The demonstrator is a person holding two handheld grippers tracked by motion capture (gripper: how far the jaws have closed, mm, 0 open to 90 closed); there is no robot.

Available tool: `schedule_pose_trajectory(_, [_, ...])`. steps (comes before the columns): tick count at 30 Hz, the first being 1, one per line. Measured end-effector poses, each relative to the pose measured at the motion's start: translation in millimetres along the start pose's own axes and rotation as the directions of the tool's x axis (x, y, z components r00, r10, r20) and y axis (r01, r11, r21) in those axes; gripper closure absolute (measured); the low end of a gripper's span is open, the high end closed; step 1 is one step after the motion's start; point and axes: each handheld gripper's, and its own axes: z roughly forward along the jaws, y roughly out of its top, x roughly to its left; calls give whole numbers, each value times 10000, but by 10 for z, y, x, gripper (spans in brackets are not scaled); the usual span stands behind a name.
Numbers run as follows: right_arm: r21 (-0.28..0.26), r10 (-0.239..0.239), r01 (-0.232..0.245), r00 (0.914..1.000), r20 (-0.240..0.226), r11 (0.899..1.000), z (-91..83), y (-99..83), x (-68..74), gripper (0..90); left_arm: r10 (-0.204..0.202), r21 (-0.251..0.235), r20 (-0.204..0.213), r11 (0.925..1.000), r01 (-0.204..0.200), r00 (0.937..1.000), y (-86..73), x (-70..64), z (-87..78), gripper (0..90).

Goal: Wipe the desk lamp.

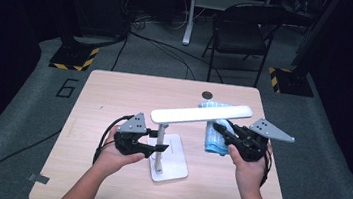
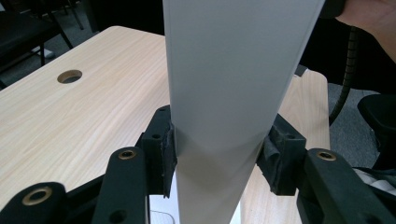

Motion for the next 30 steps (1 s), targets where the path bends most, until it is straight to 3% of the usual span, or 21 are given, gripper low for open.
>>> schedule_pose_trajectory(4, [-95, 241, -240, 9997, 80, 9997, -31, -23, -61, 720, -10, -10, 5, 10000, 10, 10000, -2, -3, 2, 525])
schedule_pose_trajectory(10, [-149, 87, -89, 9998, -151, 9998, 21, -5, 64, 720, -45, -20, 39, 10000, 45, 10000, -9, 5, -9, 525])
schedule_pose_trajectory(15, [31, -368, 371, 9960, -818, 9993, 151, 40, 305, 719, -33, -11, 71, 10000, 33, 10000, -8, 4, -1, 524])
schedule_pose_trajectory(20, [128, -836, 867, 9838, -1584, 9962, 274, 76, 599, 716, -69, -57, 88, 10000, 69, 9999, -12, 3, 3, 524])
schedule_pose_trajectory(23, [86, -1140, 1169, 9802, -1620, 9931, 315, 87, 681, 717, -83, -103, 97, 9999, 84, 9999, -21, 7, -1, 523])
schedule_pose_trajectory(30, [94, -828, 848, 9877, -1324, 9964, 231, 68, 486, 717, -109, -92, 95, 9999, 110, 9999, -16, 7, 11, 523])
